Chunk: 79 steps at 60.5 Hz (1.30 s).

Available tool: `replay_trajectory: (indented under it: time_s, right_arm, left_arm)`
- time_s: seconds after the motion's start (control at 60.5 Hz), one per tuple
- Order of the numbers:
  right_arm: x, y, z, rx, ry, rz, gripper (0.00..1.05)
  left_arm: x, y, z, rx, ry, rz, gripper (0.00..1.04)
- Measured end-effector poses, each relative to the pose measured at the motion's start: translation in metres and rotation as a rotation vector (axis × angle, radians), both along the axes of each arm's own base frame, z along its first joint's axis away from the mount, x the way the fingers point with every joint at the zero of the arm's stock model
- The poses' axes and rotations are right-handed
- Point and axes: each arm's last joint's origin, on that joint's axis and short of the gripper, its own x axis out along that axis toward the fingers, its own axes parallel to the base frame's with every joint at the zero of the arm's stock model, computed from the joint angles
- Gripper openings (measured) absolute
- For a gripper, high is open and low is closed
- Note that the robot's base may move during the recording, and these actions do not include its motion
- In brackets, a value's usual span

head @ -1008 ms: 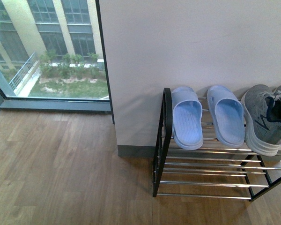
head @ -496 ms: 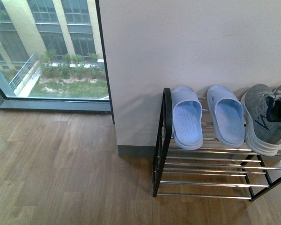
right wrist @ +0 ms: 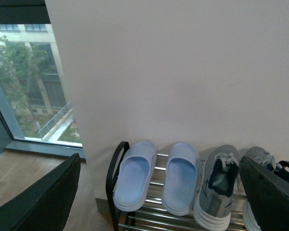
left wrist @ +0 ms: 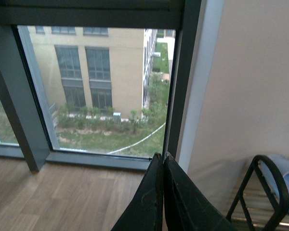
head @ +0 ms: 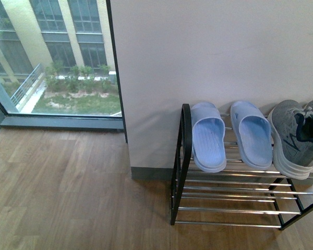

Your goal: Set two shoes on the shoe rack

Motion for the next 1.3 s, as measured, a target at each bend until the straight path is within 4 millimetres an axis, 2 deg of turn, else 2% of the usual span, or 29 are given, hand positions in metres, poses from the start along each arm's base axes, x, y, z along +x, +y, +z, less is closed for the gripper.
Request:
replay_trajectory:
  time_s: [0.264, 0.347, 0.446, 0.512, 0.578, 0.727, 1.305]
  right_arm:
    - [0.0000, 0.0000, 0.0000, 0.000, 0.000, 0.000, 0.95]
    - [0.0000, 0.0000, 0.0000, 0.000, 0.000, 0.000, 0.95]
    - [0.0000, 0.0000, 0.0000, 0.000, 0.000, 0.000, 0.95]
    - [0.0000, 0.0001, 0.0000, 0.000, 0.000, 0.004, 0.95]
    - [0.0000, 0.0001, 0.0000, 0.000, 0.000, 0.003, 0.95]
    - [0.0000, 0.0001, 0.0000, 0.000, 0.000, 0.003, 0.95]
    - [0.0000, 0.0002, -0.0002, 0.000, 0.002, 0.002, 0.95]
  left_arm:
    - [-0.0001, 0.0000, -0.0001, -0.001, 0.000, 0.000, 0.03]
    - [-0.0001, 0.0000, -0.0001, 0.000, 0.000, 0.000, 0.24]
    - [-0.0001, 0.0000, -0.0001, 0.000, 0.000, 0.000, 0.40]
    - [-0.0001, 0.0001, -0.0001, 0.000, 0.000, 0.003, 0.54]
    - [-0.0001, 0.0001, -0.0001, 0.000, 0.000, 0.004, 0.72]
    - [-0.0001, 0.0001, -0.0001, 0.000, 0.001, 0.003, 0.96]
    - [-0.0001, 0.0000, -0.0001, 0.002, 0.000, 0.001, 0.95]
